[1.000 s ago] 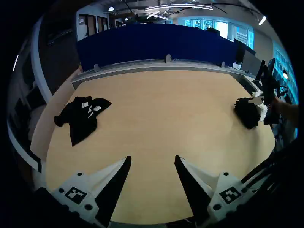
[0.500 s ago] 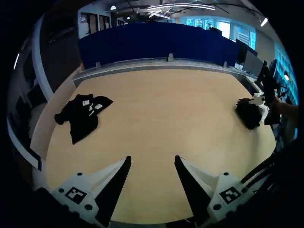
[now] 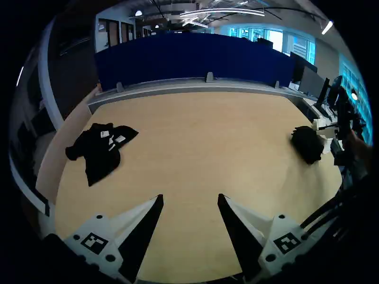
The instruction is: Fold towel
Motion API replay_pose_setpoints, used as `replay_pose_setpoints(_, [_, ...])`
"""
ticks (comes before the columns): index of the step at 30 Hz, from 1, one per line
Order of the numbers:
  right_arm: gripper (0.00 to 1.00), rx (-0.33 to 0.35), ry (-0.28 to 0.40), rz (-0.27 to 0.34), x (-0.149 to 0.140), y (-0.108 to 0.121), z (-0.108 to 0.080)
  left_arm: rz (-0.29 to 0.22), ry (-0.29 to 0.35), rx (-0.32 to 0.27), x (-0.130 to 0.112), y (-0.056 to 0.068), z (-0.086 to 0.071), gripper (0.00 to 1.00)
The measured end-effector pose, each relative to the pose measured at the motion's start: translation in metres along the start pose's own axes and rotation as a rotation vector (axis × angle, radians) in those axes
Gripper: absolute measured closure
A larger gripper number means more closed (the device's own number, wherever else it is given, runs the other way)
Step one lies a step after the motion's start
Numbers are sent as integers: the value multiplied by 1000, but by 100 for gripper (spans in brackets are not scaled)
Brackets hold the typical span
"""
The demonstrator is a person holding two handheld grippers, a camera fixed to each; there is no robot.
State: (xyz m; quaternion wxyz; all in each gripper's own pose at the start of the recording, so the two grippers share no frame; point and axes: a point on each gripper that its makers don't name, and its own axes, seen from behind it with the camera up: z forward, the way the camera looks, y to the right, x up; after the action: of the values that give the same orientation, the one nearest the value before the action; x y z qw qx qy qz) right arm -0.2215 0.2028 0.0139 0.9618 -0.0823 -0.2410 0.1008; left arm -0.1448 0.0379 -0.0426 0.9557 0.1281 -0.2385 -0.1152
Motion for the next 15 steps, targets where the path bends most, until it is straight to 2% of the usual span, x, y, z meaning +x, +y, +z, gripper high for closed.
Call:
replay_pose_setpoints(9, [0, -17, 21, 44, -29, -22, -36, 7, 24, -33, 6, 0, 1, 15])
replay_pose_setpoints(15, [0, -54, 74, 64, -25, -27, -51, 17, 42, -52, 12, 1, 3, 15])
